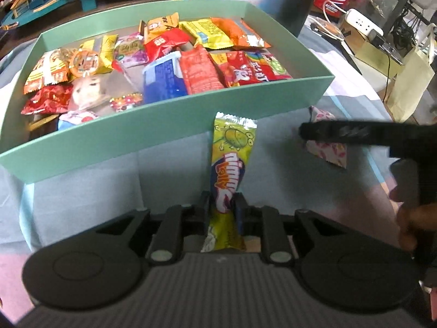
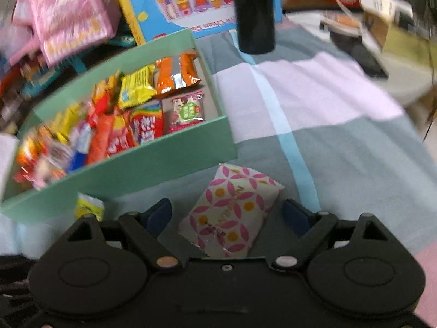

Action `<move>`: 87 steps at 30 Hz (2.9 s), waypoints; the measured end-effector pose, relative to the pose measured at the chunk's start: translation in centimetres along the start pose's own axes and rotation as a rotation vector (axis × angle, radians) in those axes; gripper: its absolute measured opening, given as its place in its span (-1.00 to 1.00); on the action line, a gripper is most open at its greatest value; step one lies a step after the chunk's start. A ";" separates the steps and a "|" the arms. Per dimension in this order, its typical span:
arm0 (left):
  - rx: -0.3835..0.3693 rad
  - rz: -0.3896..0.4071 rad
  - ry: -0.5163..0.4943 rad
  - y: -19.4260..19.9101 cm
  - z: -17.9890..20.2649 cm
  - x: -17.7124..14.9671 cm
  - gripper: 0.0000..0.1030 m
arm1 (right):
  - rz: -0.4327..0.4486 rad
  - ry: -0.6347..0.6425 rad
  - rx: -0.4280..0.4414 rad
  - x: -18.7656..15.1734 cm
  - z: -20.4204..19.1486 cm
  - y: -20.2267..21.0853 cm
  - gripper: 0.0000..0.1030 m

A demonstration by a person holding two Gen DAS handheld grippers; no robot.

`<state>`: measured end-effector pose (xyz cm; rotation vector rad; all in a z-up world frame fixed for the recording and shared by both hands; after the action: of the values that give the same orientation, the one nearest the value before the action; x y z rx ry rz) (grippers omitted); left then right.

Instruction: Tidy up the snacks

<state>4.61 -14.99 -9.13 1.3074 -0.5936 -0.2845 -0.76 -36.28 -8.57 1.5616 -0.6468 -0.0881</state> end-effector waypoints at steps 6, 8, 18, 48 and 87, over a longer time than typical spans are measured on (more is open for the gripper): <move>-0.022 0.016 -0.022 -0.1 0.1 -0.2 -0.29 | 0.057 0.123 -0.078 -0.8 -1.8 0.1 -0.03; 0.005 0.025 -0.048 -0.3 0.8 -0.2 -0.29 | 0.041 0.113 -0.026 -0.7 -1.3 0.4 -0.04; 0.023 0.028 -0.060 1.3 1.1 -1.1 -0.74 | 0.017 0.024 0.110 -2.3 2.0 2.7 -0.04; 0.039 0.163 0.087 3.7 -3.1 16.6 -0.73 | 0.103 0.035 0.363 13.8 -1.3 4.0 -0.03; 0.143 0.259 0.146 9.6 -2.5 8.3 1.00 | 0.149 0.020 0.361 8.3 -1.3 9.9 1.00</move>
<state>11.53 -14.82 1.81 1.3577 -0.6595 0.0673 3.34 -38.37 3.57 1.8503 -0.7928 0.1647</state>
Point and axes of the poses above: each gripper's, at about its wrist camera, not at the fingertips, and y roughly against the way its jaws point, z to its right, x to its top, the point moved 1 cm from there along -y, roughly the way its jaws point, and after that the axes turned 15 degrees about -z, right-handed, at the moved point
